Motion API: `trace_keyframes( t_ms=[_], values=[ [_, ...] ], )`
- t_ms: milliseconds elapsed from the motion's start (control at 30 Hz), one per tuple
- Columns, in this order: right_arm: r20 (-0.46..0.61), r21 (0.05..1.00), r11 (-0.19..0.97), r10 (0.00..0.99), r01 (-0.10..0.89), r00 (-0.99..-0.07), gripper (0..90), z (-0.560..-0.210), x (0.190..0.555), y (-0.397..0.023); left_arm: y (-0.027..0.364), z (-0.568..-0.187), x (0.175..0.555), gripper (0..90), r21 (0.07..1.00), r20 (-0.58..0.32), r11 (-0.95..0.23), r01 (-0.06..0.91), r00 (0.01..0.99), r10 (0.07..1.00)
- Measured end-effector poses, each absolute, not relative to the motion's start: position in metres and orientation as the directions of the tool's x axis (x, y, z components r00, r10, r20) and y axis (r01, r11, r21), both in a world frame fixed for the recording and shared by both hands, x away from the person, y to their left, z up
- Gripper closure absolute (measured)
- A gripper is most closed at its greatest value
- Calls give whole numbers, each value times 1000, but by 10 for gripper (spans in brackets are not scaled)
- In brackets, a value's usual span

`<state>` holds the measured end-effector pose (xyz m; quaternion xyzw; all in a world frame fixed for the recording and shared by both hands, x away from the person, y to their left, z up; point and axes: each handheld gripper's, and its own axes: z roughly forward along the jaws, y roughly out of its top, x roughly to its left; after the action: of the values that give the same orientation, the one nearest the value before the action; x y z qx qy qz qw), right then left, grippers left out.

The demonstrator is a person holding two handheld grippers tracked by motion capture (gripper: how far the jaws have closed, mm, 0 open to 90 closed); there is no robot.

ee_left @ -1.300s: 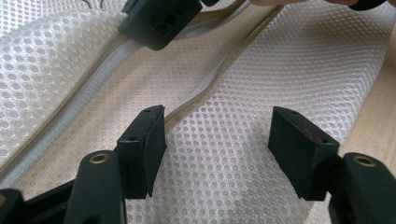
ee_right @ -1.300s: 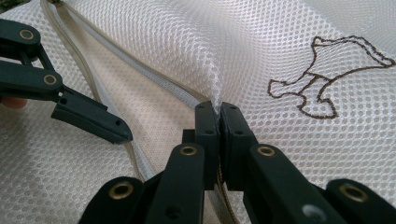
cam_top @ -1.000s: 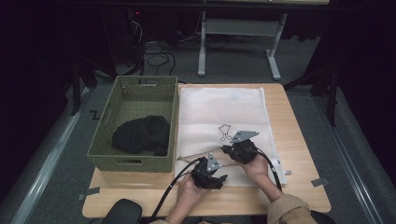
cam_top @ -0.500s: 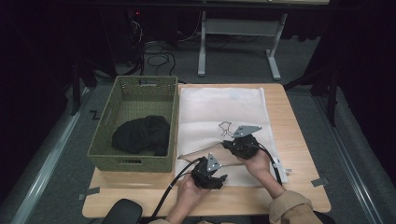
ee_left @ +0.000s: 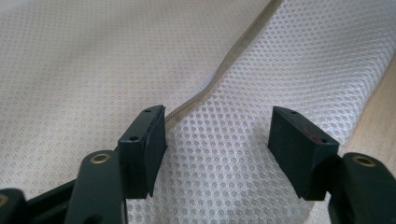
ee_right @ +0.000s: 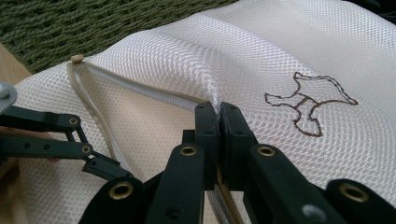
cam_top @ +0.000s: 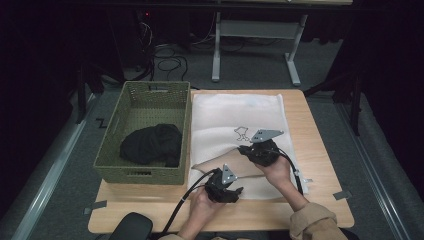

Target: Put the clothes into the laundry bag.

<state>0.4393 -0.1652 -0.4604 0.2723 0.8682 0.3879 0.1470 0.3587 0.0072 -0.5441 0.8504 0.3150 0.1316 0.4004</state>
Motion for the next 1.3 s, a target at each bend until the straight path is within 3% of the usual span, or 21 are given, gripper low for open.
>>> trace_keyframes(
  t_ms=[1300],
  values=[
    [-66,772,540,593,336,-803,875,-423,448,-167,7,-544,359,372,763,-23,-483,429,765,643]
  ],
)
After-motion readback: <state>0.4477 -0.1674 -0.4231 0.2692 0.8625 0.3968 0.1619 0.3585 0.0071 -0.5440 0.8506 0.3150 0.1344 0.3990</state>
